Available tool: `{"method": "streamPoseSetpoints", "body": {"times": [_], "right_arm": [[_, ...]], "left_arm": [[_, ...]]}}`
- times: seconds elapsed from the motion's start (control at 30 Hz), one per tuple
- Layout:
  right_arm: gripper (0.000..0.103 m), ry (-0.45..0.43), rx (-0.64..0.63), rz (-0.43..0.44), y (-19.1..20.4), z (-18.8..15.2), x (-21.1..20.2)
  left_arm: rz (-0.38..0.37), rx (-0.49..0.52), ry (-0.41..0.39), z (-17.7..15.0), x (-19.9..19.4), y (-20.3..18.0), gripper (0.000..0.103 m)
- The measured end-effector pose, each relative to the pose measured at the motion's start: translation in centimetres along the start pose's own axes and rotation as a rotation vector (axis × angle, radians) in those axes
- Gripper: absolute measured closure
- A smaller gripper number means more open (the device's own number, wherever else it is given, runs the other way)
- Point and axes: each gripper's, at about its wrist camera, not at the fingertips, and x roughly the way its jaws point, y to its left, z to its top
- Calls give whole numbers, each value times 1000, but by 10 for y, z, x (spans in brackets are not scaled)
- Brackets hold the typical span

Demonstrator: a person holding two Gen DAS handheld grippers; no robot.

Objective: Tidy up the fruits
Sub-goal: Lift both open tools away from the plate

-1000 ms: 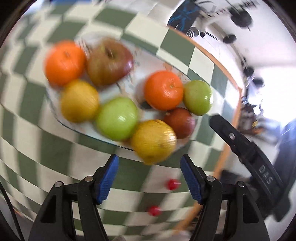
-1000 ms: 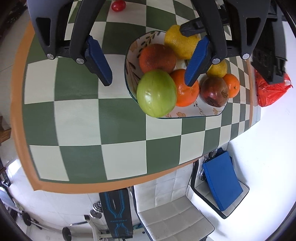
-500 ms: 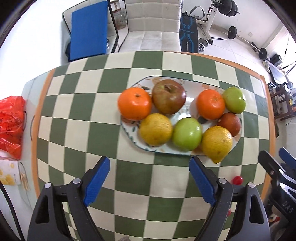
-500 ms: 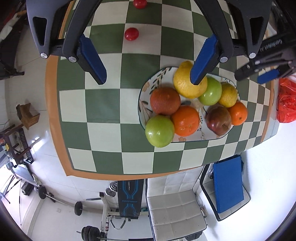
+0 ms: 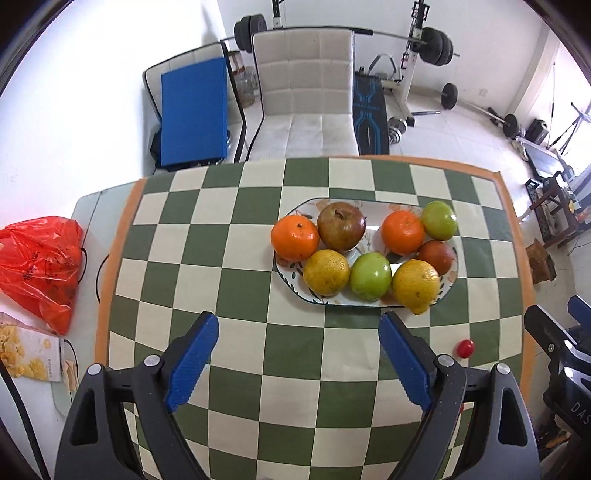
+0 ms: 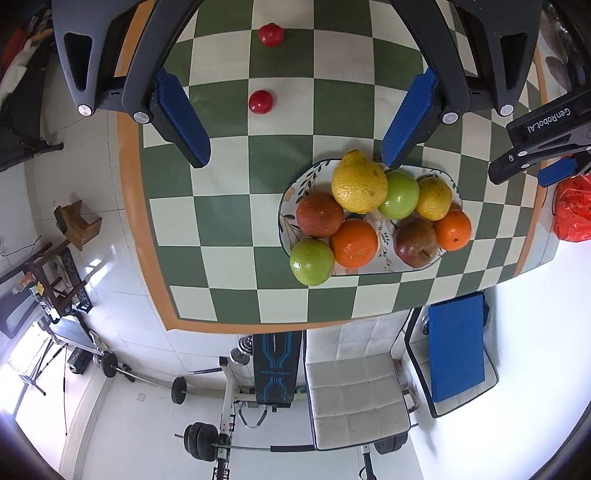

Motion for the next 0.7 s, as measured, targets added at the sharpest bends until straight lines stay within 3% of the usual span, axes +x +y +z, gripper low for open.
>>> {"method": "streamPoseSetpoints", "body": {"times": [0.37,0.7], "right_arm": [[7,-134,-35,5,11,-33,-104],[7,-217,-27,48,12,-62,-185]], "left_arm": [[-29,30,-149,-29,-93,6,14],[-69,42,-219,-51,-147,5,14]]}}
